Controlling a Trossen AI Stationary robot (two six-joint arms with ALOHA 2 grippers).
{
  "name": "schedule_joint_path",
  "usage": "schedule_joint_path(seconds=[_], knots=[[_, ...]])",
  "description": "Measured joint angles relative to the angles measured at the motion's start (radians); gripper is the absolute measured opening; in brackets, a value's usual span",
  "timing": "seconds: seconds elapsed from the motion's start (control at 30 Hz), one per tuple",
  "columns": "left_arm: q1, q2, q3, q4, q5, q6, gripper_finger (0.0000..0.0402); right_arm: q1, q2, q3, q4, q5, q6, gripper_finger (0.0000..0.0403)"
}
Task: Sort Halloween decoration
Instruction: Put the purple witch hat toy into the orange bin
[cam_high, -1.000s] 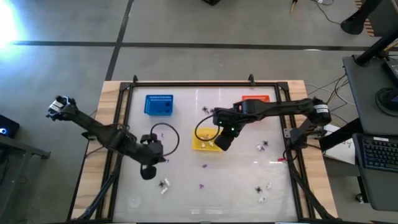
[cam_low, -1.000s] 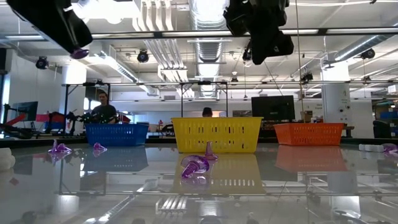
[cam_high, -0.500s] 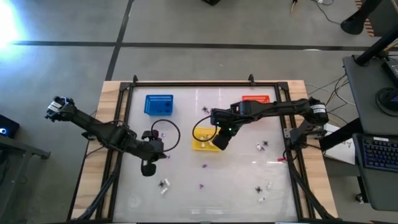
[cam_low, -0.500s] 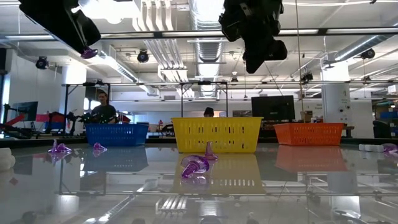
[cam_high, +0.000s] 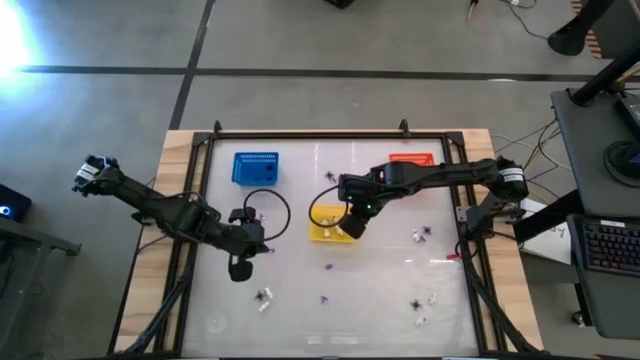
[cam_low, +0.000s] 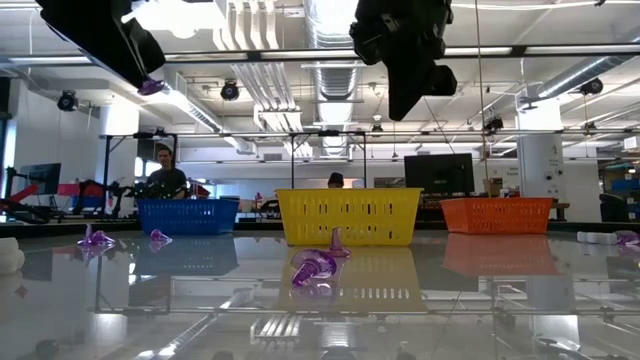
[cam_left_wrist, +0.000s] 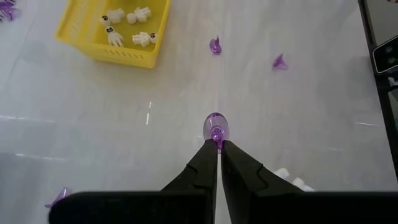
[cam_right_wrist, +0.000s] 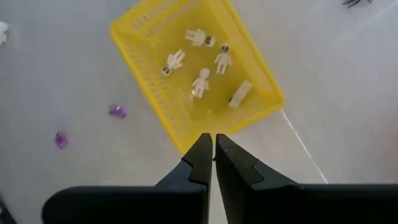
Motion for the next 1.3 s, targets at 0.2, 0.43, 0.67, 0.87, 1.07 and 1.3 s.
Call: schedule_joint_path(seconds=[0.2,0.43,0.67,0.87,1.07,1.3], knots=[[0.002,0.0,0.0,0.009,0.0,0.0,0.0,-0.002,0.0,0.0,-0.002,-0.027,0.062,0.0016],[0.005,0.0,0.0,0.014,0.0,0.003,0.0,-0.018,0.0,0.0,-0.003,-0.033,0.103,0.0108],[0.013,0.0,0.0,0.015,0.001,0.029,0.0,-0.022,0.0,0.0,0.008,-0.032,0.002,0.0203],[0.038,0.0,0.0,0.075,0.001,0.069,0.0,-0.022,0.0,0.0,0.013,-0.032,0.0,0.0222],[0.081,0.0,0.0,0.159,0.001,0.081,0.0,-0.022,0.006,0.0,0.092,-0.028,-0.007,0.0224],[0.133,0.002,0.0,0.242,0.0,0.054,0.0,-0.02,0.007,0.0,0.102,0.196,0.053,0.0224]])
